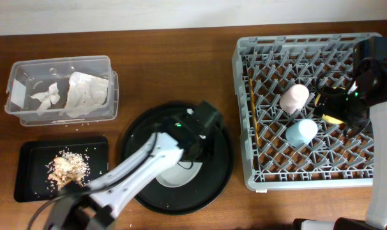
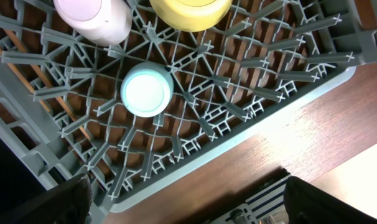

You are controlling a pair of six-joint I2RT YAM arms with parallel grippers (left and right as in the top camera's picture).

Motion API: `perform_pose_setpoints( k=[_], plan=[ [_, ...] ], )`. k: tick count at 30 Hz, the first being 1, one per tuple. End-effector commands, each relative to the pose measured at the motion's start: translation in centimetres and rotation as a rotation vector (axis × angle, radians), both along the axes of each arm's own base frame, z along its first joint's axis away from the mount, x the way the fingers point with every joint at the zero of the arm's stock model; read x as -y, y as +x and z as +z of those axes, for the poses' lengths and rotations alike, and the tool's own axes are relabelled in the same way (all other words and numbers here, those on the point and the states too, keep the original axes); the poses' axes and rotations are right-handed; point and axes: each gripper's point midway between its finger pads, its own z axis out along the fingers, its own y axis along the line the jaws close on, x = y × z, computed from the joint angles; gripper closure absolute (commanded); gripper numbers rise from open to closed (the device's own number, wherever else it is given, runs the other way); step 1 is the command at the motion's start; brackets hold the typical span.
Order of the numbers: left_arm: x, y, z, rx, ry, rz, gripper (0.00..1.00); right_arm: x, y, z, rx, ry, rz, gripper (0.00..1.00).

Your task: Sort waste into correct bins and load items into the dishwasher rack

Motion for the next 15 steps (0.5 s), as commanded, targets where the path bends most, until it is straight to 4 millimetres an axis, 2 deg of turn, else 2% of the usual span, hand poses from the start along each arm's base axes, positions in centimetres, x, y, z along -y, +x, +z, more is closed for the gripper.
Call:
perform_pose_setpoints(
  k=[1, 3, 4, 5, 7, 10, 12, 13, 14, 15],
  plan=[
    [0.0, -0.1, -1.0, -0.012, 0.030, 0.009, 0.88, 0.5, -0.1, -0.1, -0.007, -0.012, -0.023, 0.01],
    [0.1, -0.1, -0.9, -0.012, 0.026, 0.007, 0.64, 0.5, -0.1, -0.1, -0.006, -0.012, -0.023, 0.01],
    [0.1, 0.0, -0.8, -0.005, 0.026, -0.009, 0.44, 0.5, -0.1, -0.1, -0.007, -0.012, -0.023, 0.01],
    [0.0, 0.1, -0.5, 0.001, 0.027, -0.024, 0.34, 0.5, -0.1, -0.1, -0.007, -0.012, -0.023, 0.01],
    [-1.3, 0.9, 1.2, 0.006, 0.037, 0.010, 0.34, 0.5, -0.1, -0.1, -0.007, -0.012, -0.023, 0.01],
    [-6.0, 3.3, 6.0, 0.084, 0.107, 0.131, 0.34, 0.5, -0.1, -0.1, -0.006, -0.012, -0.023, 0.01],
    [-10.8, 4.2, 9.3, 0.152, 0.157, 0.248, 0.36, 0.5, -0.1, -0.1, -0.007, -0.012, -0.023, 0.01],
    [-14.7, 4.4, 11.6, 0.206, 0.175, 0.353, 0.36, 0.5, -0.1, -0.1, -0.007, -0.012, -0.023, 0.01],
    [-17.2, 4.4, 12.8, 0.238, 0.188, 0.424, 0.36, 0.5, -0.1, -0.1, -0.006, -0.012, -0.023, 0.01],
    [-20.8, 3.9, 14.4, 0.272, 0.193, 0.534, 0.35, 0.5, -0.1, -0.1, -0.006, -0.012, -0.023, 0.01]
  ],
)
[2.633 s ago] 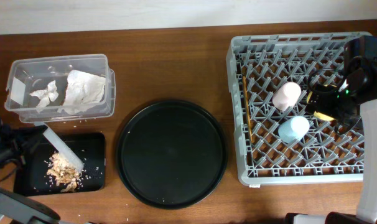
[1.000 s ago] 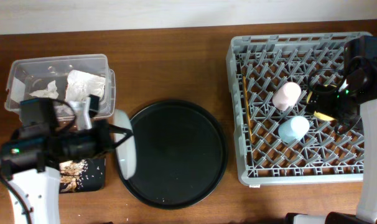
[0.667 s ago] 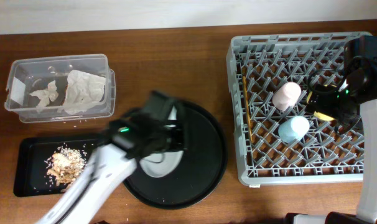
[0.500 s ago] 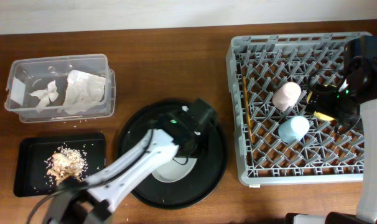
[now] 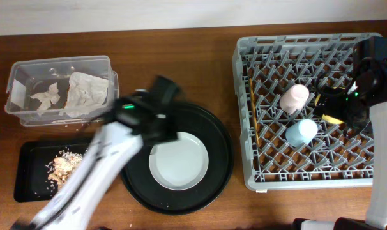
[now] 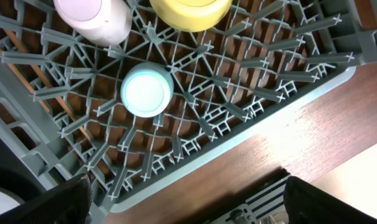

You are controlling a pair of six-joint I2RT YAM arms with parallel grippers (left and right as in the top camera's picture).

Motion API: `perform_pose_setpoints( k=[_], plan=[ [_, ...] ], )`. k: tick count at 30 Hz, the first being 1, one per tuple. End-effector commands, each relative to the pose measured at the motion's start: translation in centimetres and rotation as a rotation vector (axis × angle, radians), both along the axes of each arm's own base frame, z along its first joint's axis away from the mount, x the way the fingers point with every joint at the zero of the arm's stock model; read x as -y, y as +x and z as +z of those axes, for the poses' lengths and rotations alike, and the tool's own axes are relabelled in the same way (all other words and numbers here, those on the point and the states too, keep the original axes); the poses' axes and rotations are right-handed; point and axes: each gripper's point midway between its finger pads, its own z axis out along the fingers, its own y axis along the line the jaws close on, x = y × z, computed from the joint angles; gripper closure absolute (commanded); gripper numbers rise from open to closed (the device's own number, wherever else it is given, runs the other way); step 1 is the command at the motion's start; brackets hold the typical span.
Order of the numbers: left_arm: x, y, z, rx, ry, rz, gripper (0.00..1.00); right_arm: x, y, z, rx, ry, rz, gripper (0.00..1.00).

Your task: Sort waste into correct bins and load items into the dishwasher rack

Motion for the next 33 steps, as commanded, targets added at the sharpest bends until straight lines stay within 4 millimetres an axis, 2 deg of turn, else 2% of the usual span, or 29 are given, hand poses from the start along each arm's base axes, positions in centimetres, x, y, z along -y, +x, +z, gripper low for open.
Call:
perform_pose_setpoints(
  k=[1, 3, 5, 6, 7, 10, 12, 15, 17, 19, 22, 23, 25, 28, 29, 31, 33],
  plan=[
    [-9.2, -0.2, 5.5, 0.177, 0.061, 0.255, 0.30, 0.5, -0.1, -0.1, -0.007, -0.012, -0.023, 0.01],
    [-13.0, -1.7, 6.5, 0.190, 0.071, 0.385, 0.25, 0.5, -0.1, -0.1, -0.007, -0.012, -0.023, 0.01],
    [-18.9, -4.7, 7.3, 0.177, 0.216, 0.572, 0.01, 0.5, -0.1, -0.1, -0.007, -0.012, -0.023, 0.01],
    [-20.6, -5.8, 7.4, 0.161, 0.261, 0.629, 0.01, 0.5, -0.1, -0.1, -0.007, -0.012, -0.023, 0.01],
    [-21.1, -6.5, 7.0, 0.131, 0.233, 0.667, 0.01, 0.5, -0.1, -0.1, -0.007, -0.012, -0.023, 0.01],
    [-19.6, -6.2, 6.5, 0.113, 0.128, 0.652, 0.01, 0.2, 0.0, -0.2, -0.001, 0.003, -0.021, 0.01],
    [-18.3, -5.8, 6.3, 0.104, 0.048, 0.628, 0.01, -1.4, 1.4, -0.2, 0.060, 0.100, 0.003, 0.01],
    [-17.6, -5.7, 6.2, 0.097, 0.009, 0.615, 0.01, -7.4, 2.5, 0.5, 0.124, 0.442, 0.081, 0.01],
    [-17.6, -5.7, 6.2, 0.097, 0.009, 0.615, 0.01, -11.7, 3.5, 2.2, 0.189, 0.654, 0.177, 0.01],
    [-17.6, -5.7, 6.2, 0.097, 0.009, 0.615, 0.01, -14.3, 3.1, 1.9, 0.155, 0.623, 0.278, 0.01],
    [-17.6, -5.7, 6.2, 0.097, 0.009, 0.615, 0.01, -19.0, 2.0, -0.6, 0.077, 0.509, 0.455, 0.00],
    [-17.6, -5.7, 6.2, 0.097, 0.009, 0.615, 0.01, -21.5, 1.5, -2.7, 0.043, 0.466, 0.487, 0.00],
    [-17.6, -5.7, 6.2, 0.097, 0.009, 0.615, 0.01, -25.0, 0.6, -6.3, 0.003, 0.422, 0.527, 0.00],
    [-17.6, -5.7, 6.2, 0.097, 0.009, 0.615, 0.01, -30.2, -1.1, -10.9, -0.027, 0.424, 0.683, 0.00],
    [-17.6, -5.7, 6.2, 0.097, 0.009, 0.615, 0.01, -31.4, -1.1, -11.8, -0.018, 0.417, 0.725, 0.03],
    [-17.6, -5.7, 6.2, 0.097, 0.009, 0.615, 0.01, -32.9, -0.9, -13.2, -0.015, 0.398, 0.757, 0.17],
    [-17.6, -5.7, 6.2, 0.097, 0.009, 0.615, 0.01, -32.2, 0.0, -15.3, -0.035, 0.303, 0.710, 0.27]
  ],
)
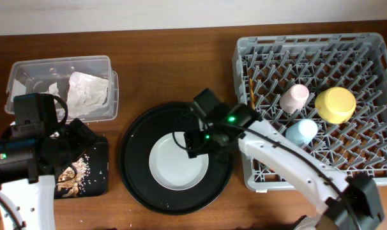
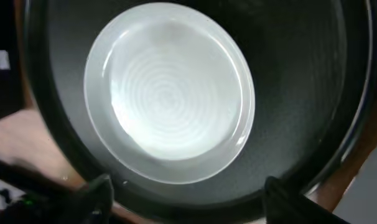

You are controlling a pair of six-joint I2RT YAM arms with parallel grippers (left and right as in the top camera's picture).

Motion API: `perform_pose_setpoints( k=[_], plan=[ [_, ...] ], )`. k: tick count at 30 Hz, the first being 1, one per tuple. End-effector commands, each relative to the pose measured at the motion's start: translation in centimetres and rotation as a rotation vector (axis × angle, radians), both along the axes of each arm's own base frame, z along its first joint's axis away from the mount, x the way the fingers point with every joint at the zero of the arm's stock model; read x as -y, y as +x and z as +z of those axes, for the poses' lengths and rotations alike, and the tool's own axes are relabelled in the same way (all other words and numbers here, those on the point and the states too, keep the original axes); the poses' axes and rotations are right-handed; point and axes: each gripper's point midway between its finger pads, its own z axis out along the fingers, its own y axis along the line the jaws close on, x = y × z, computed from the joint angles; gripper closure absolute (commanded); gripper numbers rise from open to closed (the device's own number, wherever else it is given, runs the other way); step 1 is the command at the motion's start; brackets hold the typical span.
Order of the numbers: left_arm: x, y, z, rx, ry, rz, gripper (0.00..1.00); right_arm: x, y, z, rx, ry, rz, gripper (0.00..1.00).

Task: Sort waste into correct bins and load items into the dishwasher rack
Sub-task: 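Reach the right gripper to the white plate and grasp its rim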

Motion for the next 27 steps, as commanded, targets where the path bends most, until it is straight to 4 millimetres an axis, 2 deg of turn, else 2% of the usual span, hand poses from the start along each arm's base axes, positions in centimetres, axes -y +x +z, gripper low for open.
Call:
perform_pose_setpoints(
  k=[1, 4, 8, 13, 15, 16, 19, 24, 25, 27],
  plan=[
    [0.0, 0.1, 0.4, 0.018, -0.002, -0.001, 0.01, 1.9, 1.5, -3.5, 0.013, -0.174, -0.112, 0.31],
    [0.0, 0.1, 0.4, 0.018, -0.002, -0.001, 0.01, 2.3, 1.8, -7.4, -0.049, -0.256, -0.122, 0.32],
    [0.0, 0.1, 0.4, 0.018, -0.002, -0.001, 0.01, 2.5, 1.5, -10.6, -0.105, -0.310, -0.116, 0.34],
    [0.0, 0.1, 0.4, 0.018, -0.002, -0.001, 0.01, 2.6, 1.0, -12.1, -0.146, -0.334, -0.110, 0.58],
    [0.0, 0.1, 0.4, 0.018, -0.002, -0.001, 0.01, 2.6, 0.9, -12.2, -0.147, -0.334, -0.109, 0.66],
    [0.0, 0.1, 0.4, 0.018, -0.002, -0.001, 0.01, 2.5, 0.8, -12.1, -0.157, -0.328, -0.108, 0.78],
    [0.0, 0.1, 0.4, 0.018, -0.002, -0.001, 0.01, 2.4, 0.4, -12.1, -0.178, -0.318, -0.104, 0.92],
    [0.0, 0.1, 0.4, 0.018, -0.002, -0.001, 0.01, 2.8, 0.1, -11.8, -0.194, -0.333, -0.108, 0.96],
    [0.0, 0.1, 0.4, 0.018, -0.002, -0.001, 0.01, 3.0, 0.3, -11.2, -0.193, -0.331, -0.116, 0.96],
    [0.0, 0.1, 0.4, 0.018, -0.002, -0.001, 0.01, 3.8, 1.7, -8.2, -0.173, -0.324, -0.153, 0.96]
  ],
)
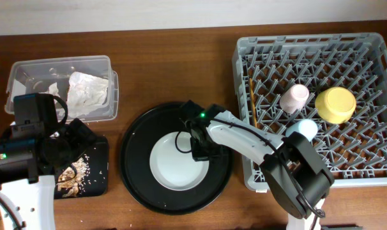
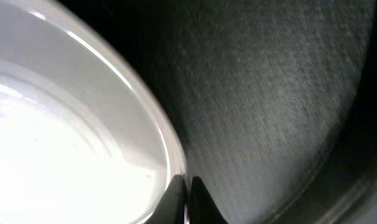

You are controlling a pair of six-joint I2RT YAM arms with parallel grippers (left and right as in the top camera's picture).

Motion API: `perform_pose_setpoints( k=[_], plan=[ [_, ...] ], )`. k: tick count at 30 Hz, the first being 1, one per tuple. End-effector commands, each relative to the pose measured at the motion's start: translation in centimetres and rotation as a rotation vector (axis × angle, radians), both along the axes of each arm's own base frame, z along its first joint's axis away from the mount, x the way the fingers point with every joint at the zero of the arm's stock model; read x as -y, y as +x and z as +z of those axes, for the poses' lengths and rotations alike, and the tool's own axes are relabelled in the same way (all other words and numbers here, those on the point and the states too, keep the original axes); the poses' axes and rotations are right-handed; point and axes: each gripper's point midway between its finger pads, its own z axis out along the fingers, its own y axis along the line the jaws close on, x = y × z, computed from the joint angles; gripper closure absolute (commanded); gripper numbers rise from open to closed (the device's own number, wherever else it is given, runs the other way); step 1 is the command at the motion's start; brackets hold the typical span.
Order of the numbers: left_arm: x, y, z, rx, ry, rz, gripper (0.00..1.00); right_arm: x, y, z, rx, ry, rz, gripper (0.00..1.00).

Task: Sort waste into correct bins and load items into the dishwasher rack
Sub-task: 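Reach the right gripper to the white plate and grasp its rim, then carry the white plate right and stand it upright in the rack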

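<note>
A white plate [image 1: 173, 169] lies in the middle of a big round black dish [image 1: 137, 185]. My right gripper [image 1: 200, 151] is down at the plate's right rim. In the right wrist view the gripper [image 2: 187, 190] has its two fingertips pinched on the plate [image 2: 64, 124] rim, one inside and one outside, with the black dish [image 2: 275, 93] beyond. The grey dishwasher rack [image 1: 243, 96] on the right holds a pink cup [image 1: 294, 98], a yellow bowl [image 1: 334, 105] and a blue cup [image 1: 306, 128]. My left gripper [image 1: 69, 150] hangs over the black tray; its fingers cannot be made out.
A clear bin [image 1: 27, 70] with crumpled paper stands at the far left. In front of it a black rectangular tray [image 1: 98, 182] holds food scraps. A thin stick [image 1: 251, 102] lies along the rack's left side.
My right gripper was open above the white plate; now it is low at the plate's right rim with its fingers closed on it. The left arm has not moved.
At first my left arm reached over the white plate while my right arm hung over the rack by the yellow bowl. Then the left arm was swinging left. Later it stood over the black tray, the right arm over the plate. Now the right gripper pinches the rim.
</note>
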Motion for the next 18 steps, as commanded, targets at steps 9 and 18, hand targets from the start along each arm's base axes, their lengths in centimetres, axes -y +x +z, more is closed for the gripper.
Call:
perform_pose_setpoints(
  k=[9, 18],
  plan=[
    [0.0, 0.1, 0.4, 0.019, -0.002, -0.001, 0.01, 12.8, 10.9, 21.9, 0.555, -0.189, -0.243, 0.96],
    [0.0, 0.1, 0.4, 0.019, -0.002, -0.001, 0.01, 24.6, 16.3, 23.5, 0.765, -0.475, -0.588, 0.96]
  ],
)
